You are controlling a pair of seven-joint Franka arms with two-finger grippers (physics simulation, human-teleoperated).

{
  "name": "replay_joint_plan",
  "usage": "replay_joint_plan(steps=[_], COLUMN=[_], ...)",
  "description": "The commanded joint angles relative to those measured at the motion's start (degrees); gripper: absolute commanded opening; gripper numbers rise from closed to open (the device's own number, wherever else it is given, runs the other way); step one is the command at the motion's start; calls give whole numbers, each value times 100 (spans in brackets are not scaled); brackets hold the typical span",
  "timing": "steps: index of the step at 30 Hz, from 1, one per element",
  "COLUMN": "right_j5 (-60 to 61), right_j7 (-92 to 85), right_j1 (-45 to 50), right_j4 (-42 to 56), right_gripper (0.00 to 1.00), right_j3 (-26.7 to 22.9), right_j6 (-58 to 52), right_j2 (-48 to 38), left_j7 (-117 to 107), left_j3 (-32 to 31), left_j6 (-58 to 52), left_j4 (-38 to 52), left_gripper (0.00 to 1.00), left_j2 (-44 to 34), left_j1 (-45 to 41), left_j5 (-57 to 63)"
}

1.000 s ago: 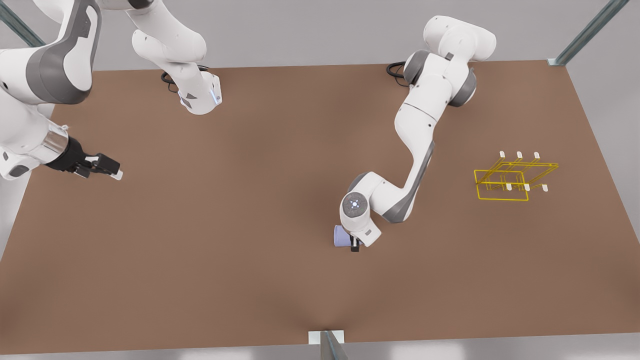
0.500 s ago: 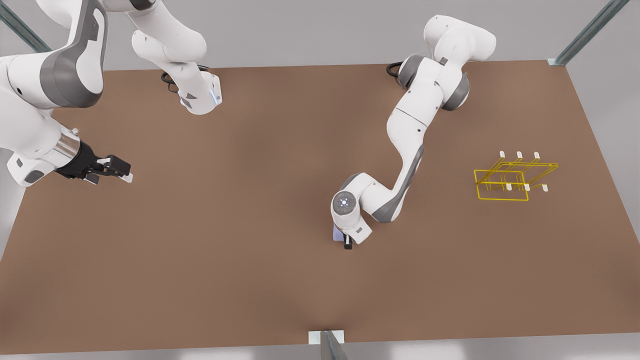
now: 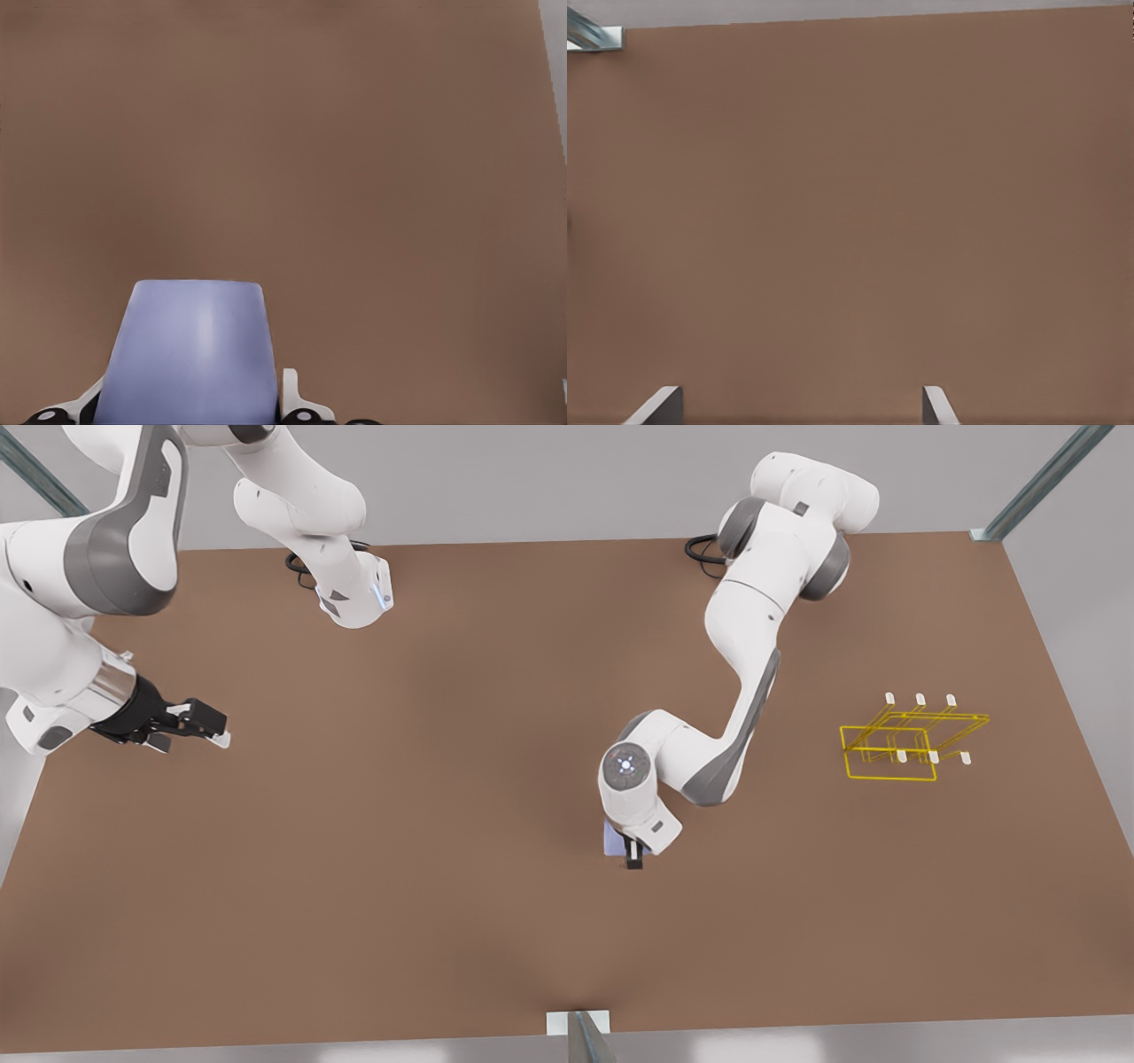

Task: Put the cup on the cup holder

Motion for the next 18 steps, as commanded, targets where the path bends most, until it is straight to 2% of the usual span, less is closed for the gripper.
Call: replay_joint_plan(steps=[1,6,9,12,13,18], right_j5=[7,7,-2,7,7,7], right_j7=[-138,-138,-138,-138,-138,-129], right_j1=[-9,-36,-18,-27,-27,-18], right_j4=[4,4,4,4,4,4], right_gripper=[100,100,100,100,100,100], right_j3=[6,24,33,33,33,33], right_j6=[3,-6,-14,3,3,3], right_j2=[3,-6,-6,3,-6,3], left_j7=[-4,-21,242,708,717,1121], left_j3=[84,93,312,1428,1587,1719], left_j6=[-1146,-2676,-3572,-3775,-3784,-4662], left_j4=[39,-67,-49,-58,-58,-40], left_gripper=[77,77,77,77,77,77], left_j2=[-150,69,122,482,553,720], left_j1=[-2,-73,-99,-205,-178,147], left_j5=[870,3815,3956,3965,3956,3719])
